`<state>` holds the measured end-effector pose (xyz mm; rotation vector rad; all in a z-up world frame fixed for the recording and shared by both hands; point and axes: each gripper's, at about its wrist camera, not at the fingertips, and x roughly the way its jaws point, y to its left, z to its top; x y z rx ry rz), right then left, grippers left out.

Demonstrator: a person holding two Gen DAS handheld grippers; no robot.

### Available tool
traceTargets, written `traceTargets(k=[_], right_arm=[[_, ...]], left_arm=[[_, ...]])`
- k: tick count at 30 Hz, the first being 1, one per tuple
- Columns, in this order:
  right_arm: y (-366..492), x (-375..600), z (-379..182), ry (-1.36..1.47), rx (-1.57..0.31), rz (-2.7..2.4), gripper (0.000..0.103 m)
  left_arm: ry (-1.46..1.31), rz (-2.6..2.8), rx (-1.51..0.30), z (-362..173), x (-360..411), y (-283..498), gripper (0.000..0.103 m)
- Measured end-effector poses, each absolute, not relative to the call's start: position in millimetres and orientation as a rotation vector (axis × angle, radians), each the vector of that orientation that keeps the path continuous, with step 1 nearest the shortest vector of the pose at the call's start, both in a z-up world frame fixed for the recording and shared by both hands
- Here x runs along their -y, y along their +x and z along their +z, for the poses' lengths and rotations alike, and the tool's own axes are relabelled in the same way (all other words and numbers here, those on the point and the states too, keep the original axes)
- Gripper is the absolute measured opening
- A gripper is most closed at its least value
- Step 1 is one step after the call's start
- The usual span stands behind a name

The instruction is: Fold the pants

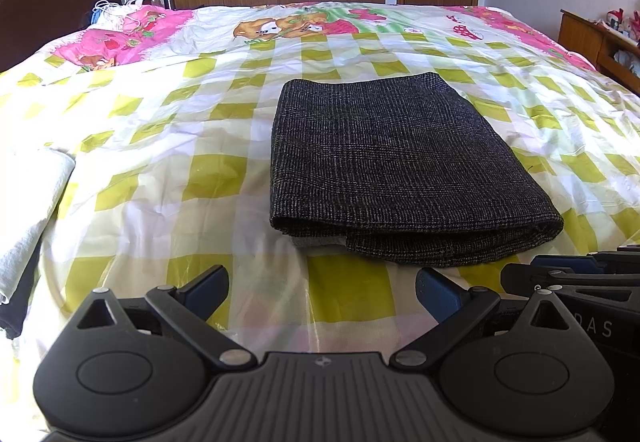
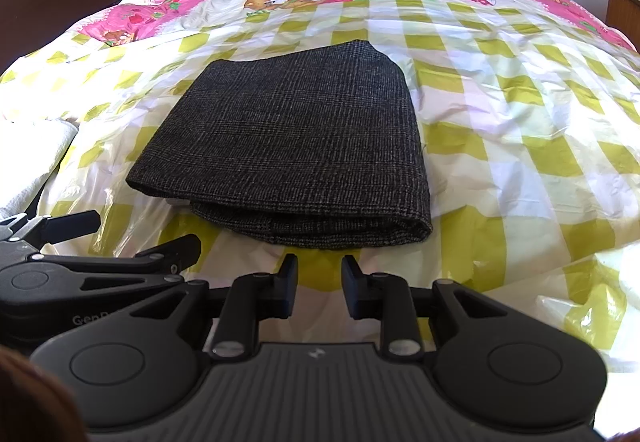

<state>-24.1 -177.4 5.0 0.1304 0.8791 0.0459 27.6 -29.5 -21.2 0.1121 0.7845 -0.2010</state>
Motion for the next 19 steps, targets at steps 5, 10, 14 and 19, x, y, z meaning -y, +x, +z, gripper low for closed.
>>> traceTargets(k=[5,10,14,19], right_arm=[[-24.2,177.4,5.0,0.131,-0.879,0.046,0.026],[-24.2,176.2,4.7,0.13,-0.88,0.049,0.026],[-23.8,176.5,4.6,0.133,-0.882,0.05,0.026],[-23.8,176.8,4.7,0.133,-0.882,0.05,0.026]], left_arm=[[0.113,-0.197,-0.782,-20.8,29.7,27.0,0.103],[0.119,-0.196,-0.777,-20.3,30.3,26.5,0.103],[0.118,-0.196,-0.777,-20.2,30.3,26.5,0.103],[0.121,-0.194,-0.775,-20.2,30.5,26.7,0.103]])
